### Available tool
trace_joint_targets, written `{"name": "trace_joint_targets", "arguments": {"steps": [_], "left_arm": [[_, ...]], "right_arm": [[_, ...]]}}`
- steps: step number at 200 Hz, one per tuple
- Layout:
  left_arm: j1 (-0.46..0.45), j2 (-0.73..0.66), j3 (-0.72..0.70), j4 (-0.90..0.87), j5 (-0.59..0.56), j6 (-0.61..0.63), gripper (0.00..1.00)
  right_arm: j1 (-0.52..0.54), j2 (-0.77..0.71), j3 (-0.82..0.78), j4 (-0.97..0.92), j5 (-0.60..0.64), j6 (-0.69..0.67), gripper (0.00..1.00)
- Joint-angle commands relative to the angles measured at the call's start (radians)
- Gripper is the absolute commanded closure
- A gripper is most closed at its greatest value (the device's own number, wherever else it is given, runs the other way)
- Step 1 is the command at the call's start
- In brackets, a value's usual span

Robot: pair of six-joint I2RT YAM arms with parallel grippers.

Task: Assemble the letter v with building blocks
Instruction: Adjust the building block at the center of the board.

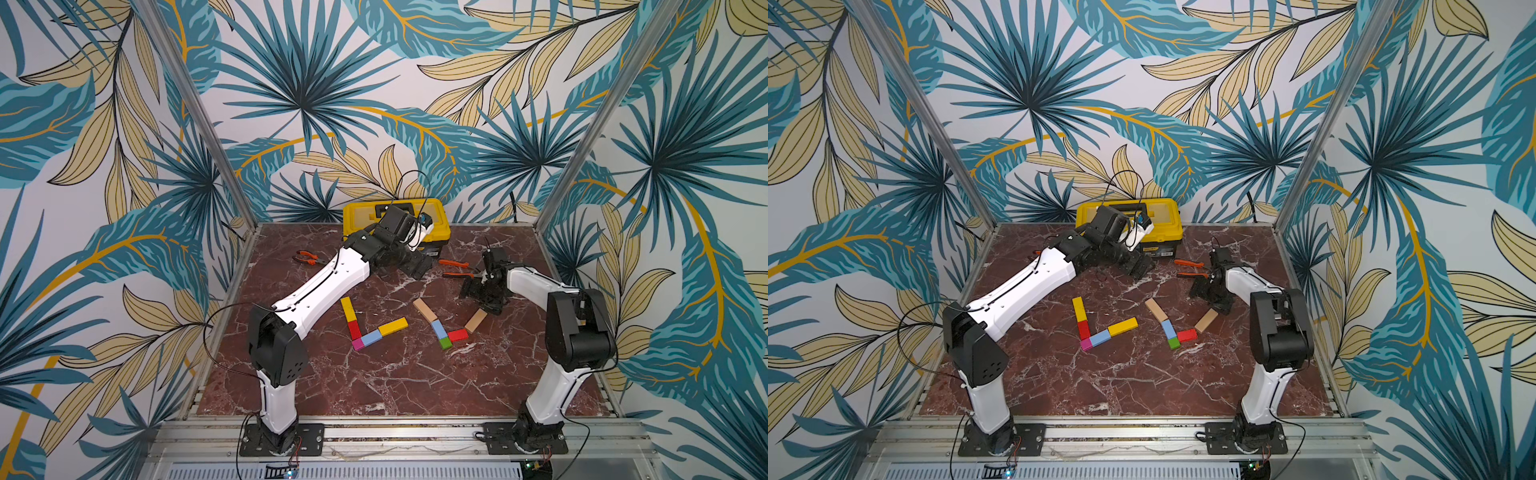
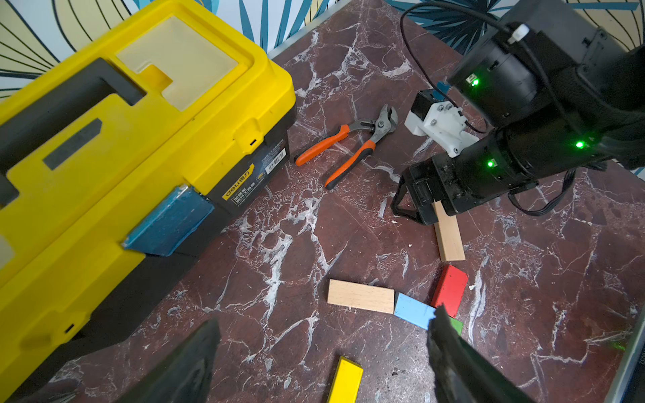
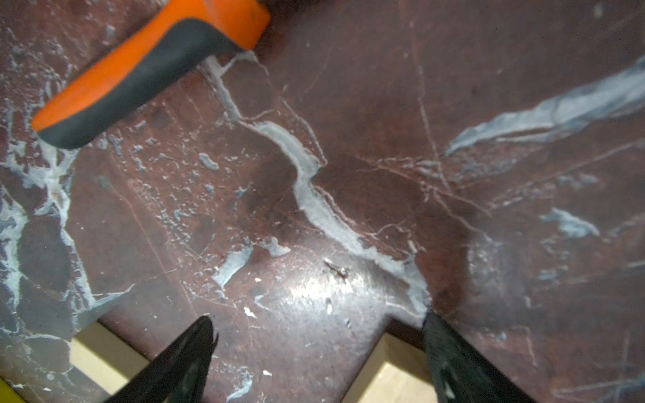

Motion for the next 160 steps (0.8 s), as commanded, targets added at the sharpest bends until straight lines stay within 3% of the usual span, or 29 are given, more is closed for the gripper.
{"name": "trace_joint_targets", "arguments": {"steps": [1,160], "left_arm": [[0.004,-0.042,-0.014,0.008,0.005,0.010,0.06],[0.005,-0.049,-0.016,0.007,0.009,0.008,0.05]], "right_arm": [[0.006,-0.011,-0.044,-0.019,-0.011,-0.006,0.05],[0.017,-0.098,-0.084,-0.037,0.022,0.002,0.02]]}}
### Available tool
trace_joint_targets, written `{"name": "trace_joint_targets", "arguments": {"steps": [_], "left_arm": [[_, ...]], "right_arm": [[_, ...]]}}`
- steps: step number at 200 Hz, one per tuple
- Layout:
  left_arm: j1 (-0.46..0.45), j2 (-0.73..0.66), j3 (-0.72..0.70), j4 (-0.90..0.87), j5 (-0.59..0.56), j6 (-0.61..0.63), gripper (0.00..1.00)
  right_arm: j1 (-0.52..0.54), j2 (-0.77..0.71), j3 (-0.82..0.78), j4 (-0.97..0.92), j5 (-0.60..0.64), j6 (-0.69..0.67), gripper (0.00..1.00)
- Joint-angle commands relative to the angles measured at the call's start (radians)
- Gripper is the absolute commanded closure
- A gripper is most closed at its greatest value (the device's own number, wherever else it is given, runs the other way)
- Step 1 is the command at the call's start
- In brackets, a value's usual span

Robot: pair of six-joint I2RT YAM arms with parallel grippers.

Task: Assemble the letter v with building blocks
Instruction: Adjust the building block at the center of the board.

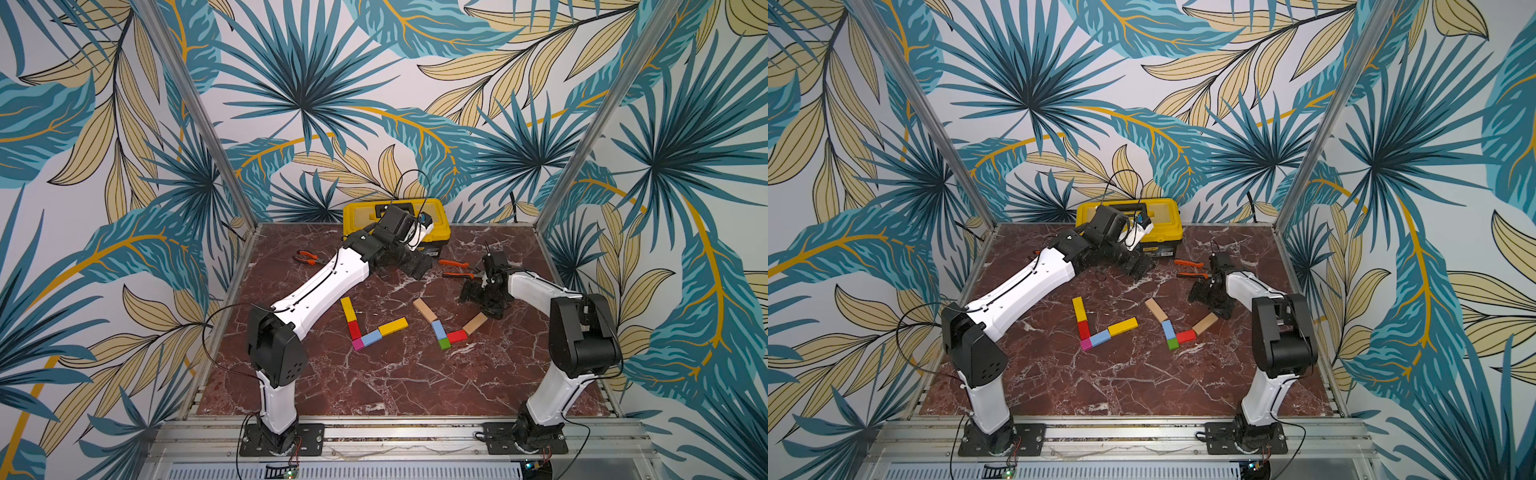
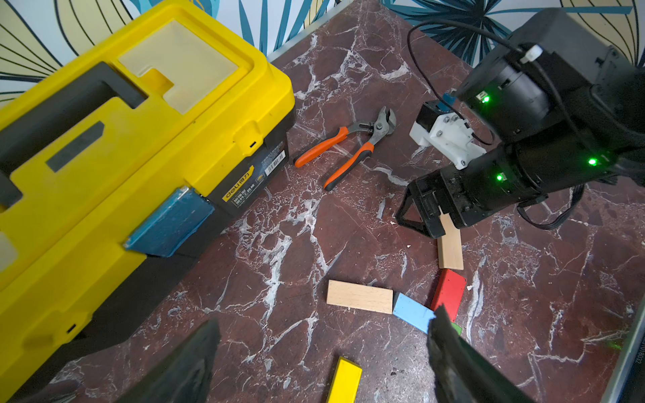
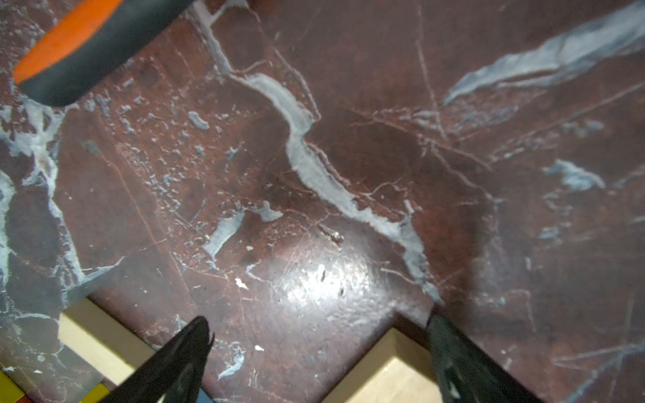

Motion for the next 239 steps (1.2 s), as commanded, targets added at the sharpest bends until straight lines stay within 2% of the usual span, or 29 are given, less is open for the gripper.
{"name": "trace_joint_targets", "arguments": {"steps": [1,62,86,113,138,179,239], "left_arm": [[0.005,-0.043,-0.016,0.006,0.005,0.009,0.05],[0.005,-0.045,-0.014,0.008,-0.005,0.007,0.05],[0.005,-0.046,-0.012,0.008,-0.015,0.005,0.05],[0.018,-0.064,-0.016,0.008,-0.028,-0.010,0.05],[0.037,-0.107,-0.030,0.008,-0.054,-0.017,0.05],[0.051,-0.187,-0.069,0.009,-0.096,-0.018,0.05],[0.053,-0.238,-0.122,0.012,-0.114,-0.035,0.05]], "right_arm": [[0.006,-0.045,-0.020,-0.044,0.025,0.001,0.02],[0.029,-0.228,-0.033,-0.145,0.095,-0.011,0.01],[0.126,-0.308,-0.078,-0.192,0.145,0.015,0.01],[0.305,-0.349,-0.109,-0.224,0.236,0.083,0.00],[0.438,-0.300,-0.076,-0.281,0.360,0.112,0.01],[0.583,-0.139,0.042,-0.394,0.452,0.061,0.00],[0.641,-0.039,0.091,-0.459,0.456,-0.002,0.01]]}}
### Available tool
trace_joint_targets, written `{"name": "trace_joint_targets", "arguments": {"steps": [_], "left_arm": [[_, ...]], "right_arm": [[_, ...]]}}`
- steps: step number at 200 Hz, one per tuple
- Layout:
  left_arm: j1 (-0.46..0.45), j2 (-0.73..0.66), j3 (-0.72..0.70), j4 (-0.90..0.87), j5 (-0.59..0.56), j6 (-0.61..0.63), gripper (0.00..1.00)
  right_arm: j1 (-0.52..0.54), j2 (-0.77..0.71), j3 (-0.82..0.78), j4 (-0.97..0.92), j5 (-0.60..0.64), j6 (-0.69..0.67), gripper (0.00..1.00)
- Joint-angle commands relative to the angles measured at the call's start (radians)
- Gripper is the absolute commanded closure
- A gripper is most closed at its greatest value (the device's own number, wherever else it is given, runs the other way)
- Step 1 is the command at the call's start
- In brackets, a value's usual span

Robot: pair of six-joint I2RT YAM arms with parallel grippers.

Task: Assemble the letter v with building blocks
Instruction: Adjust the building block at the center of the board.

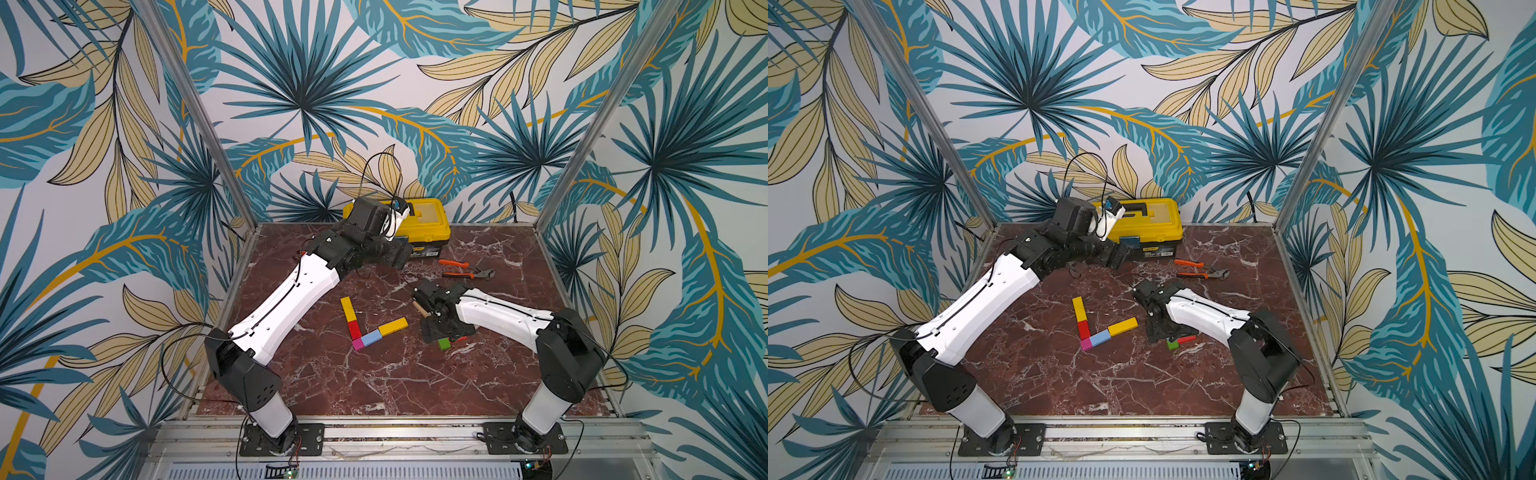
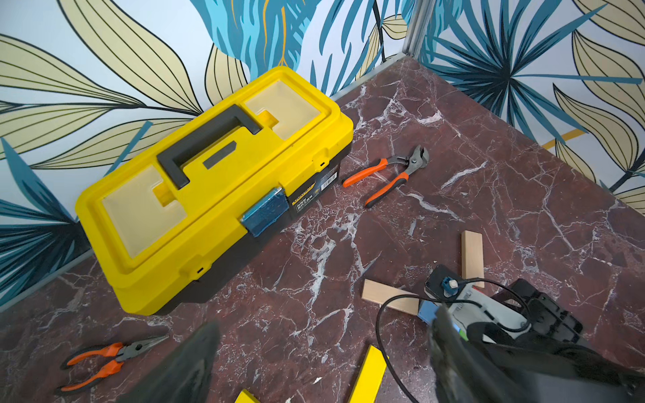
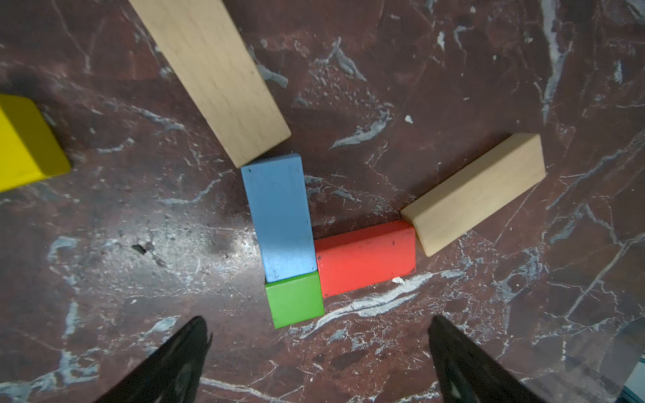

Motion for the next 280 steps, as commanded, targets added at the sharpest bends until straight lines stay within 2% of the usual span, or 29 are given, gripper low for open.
{"name": "trace_joint_targets", "arguments": {"steps": [1,72,146,217,254,280], "left_arm": [[0.002,-0.021,-0.027,0.011,-0.016,-0.013,0.05],[0.003,-0.039,-0.052,0.010,-0.013,-0.015,0.05],[0.005,-0.041,-0.057,0.013,-0.009,-0.014,0.05],[0.006,-0.039,-0.058,0.015,-0.001,-0.014,0.05],[0.007,-0.039,-0.060,0.014,0.001,-0.012,0.05],[0.009,-0.035,-0.058,0.016,0.005,-0.006,0.05]], "right_arm": [[0.015,0.022,0.022,-0.079,0.032,-0.036,0.01],[0.064,0.047,-0.002,-0.123,-0.002,-0.059,0.01],[0.065,0.091,-0.021,-0.137,0.005,-0.034,0.01],[0.055,0.106,-0.029,-0.138,0.059,-0.019,0.01],[0.018,0.098,-0.025,-0.148,0.097,-0.002,0.01],[0.011,0.092,-0.016,-0.127,0.073,-0.023,0.01]]}}
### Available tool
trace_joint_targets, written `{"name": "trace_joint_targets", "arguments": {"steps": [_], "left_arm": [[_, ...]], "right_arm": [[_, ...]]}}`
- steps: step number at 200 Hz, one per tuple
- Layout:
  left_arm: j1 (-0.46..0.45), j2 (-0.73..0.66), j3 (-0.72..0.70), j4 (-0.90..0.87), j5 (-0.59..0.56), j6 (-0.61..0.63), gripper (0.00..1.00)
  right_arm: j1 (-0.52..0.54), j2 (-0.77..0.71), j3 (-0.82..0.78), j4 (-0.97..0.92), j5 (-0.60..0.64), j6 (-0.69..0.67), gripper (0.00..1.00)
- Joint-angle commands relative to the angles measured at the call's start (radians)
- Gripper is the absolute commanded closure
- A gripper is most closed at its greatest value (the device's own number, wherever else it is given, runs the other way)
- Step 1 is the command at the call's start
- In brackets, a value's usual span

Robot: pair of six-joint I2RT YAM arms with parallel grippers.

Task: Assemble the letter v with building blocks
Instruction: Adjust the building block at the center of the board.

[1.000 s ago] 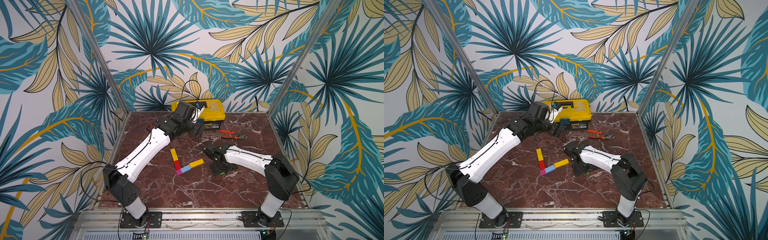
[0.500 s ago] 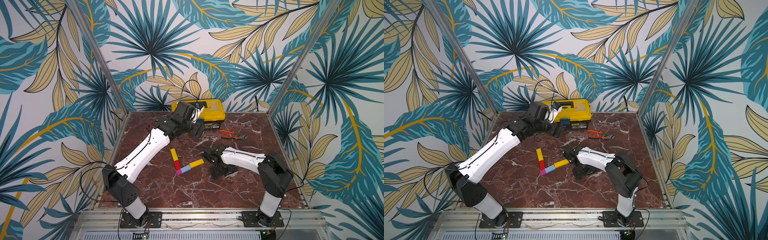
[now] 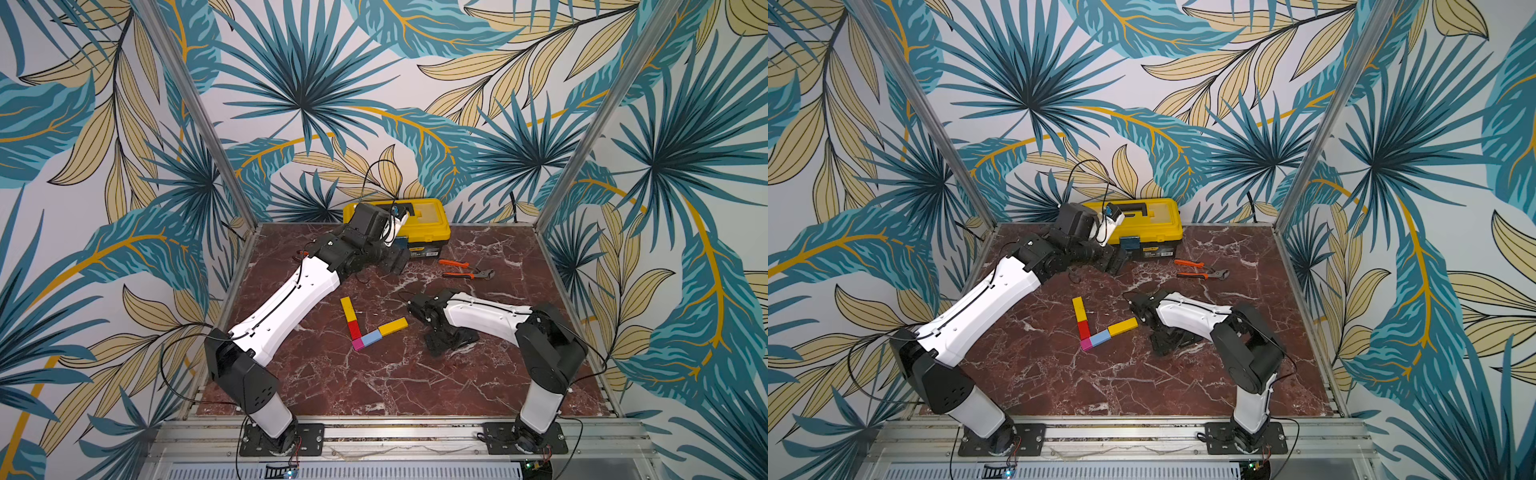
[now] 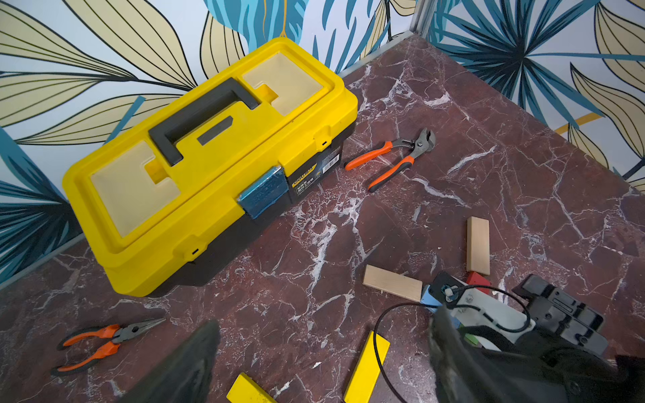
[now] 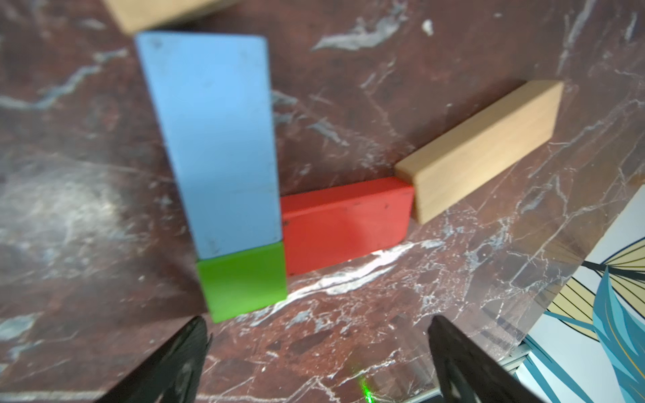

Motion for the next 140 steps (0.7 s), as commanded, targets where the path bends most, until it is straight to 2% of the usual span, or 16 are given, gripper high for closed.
{"name": "trace_joint_targets", "arguments": {"steps": [1,69,118,140], "left_arm": [[0.007,-0.024,-0.011,0.017,0.012,0.001,0.05],[0.012,-0.024,-0.019,0.022,0.022,-0.002,0.05],[0.038,-0.031,-0.024,0.030,0.005,-0.009,0.05],[0.064,-0.045,-0.046,0.038,-0.026,-0.017,0.05]], "right_arm": [[-0.006,0.007,0.001,-0.021,0.018,0.005,0.01],[-0.006,-0.024,-0.020,-0.007,0.008,-0.007,0.01],[-0.011,-0.240,-0.034,0.103,-0.006,-0.057,0.01],[-0.059,-0.372,-0.057,0.174,0.015,-0.081,0.01]]}}
